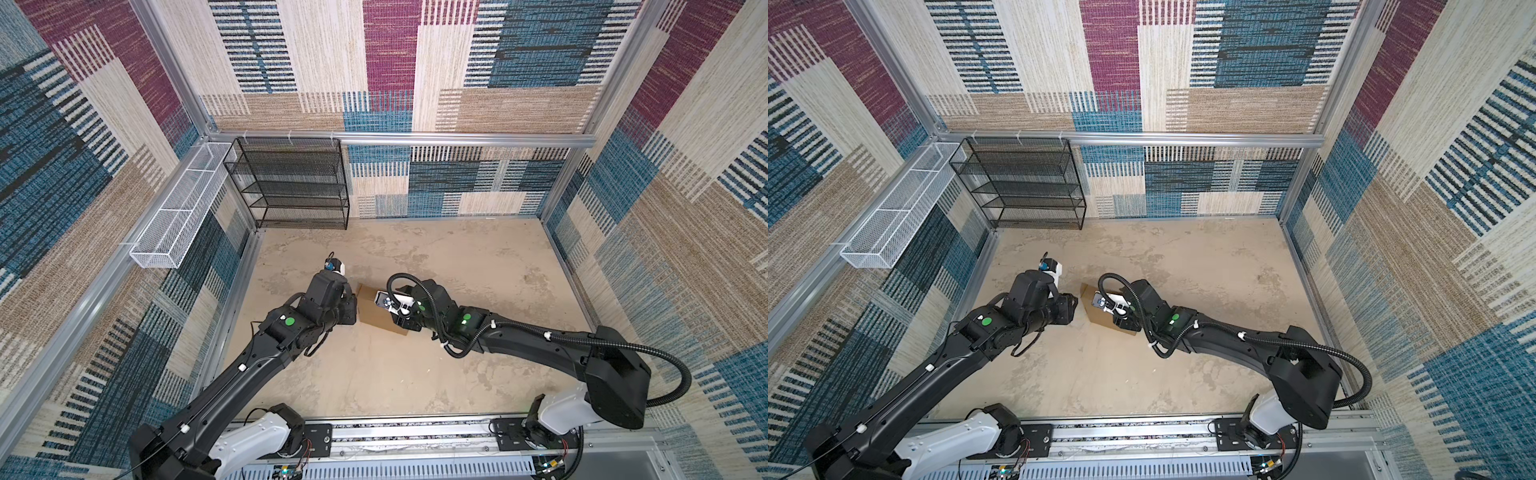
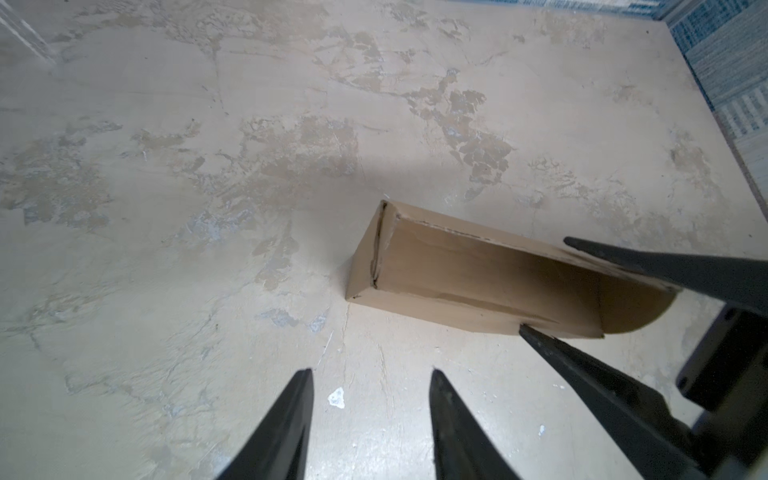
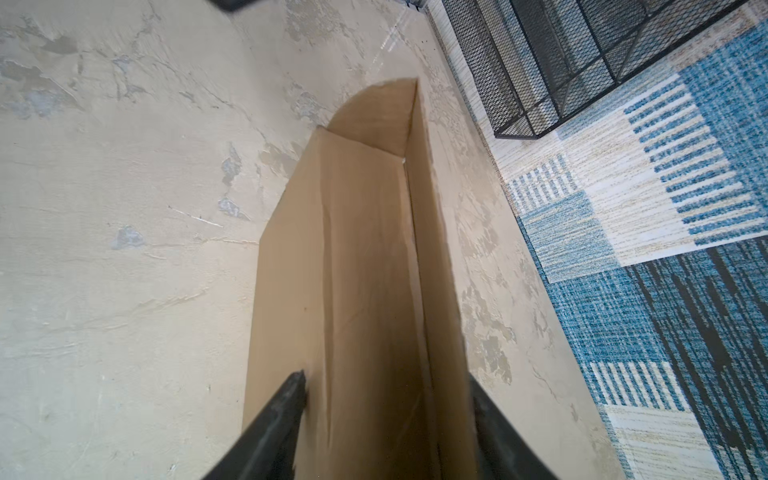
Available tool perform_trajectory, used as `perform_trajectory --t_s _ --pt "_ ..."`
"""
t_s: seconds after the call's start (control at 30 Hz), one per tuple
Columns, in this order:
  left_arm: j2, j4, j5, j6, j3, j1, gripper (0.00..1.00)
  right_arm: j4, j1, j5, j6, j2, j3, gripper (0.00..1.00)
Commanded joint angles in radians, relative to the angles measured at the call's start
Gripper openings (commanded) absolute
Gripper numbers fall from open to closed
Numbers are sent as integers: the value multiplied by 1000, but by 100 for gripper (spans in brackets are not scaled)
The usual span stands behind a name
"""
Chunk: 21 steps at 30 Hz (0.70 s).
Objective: Fold the paper box
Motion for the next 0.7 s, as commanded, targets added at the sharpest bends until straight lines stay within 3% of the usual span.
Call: perform_trajectory --t_s 0.0,0.23,0.67 --pt "-4 -20 25 -16 3 49 54 14 2 -7 1 -3 7 57" --pt "35 57 276 -17 24 210 60 15 2 -10 -7 -10 -1 57" --pt "250 247 576 -74 77 300 66 18 1 -33 -22 -11 -7 54"
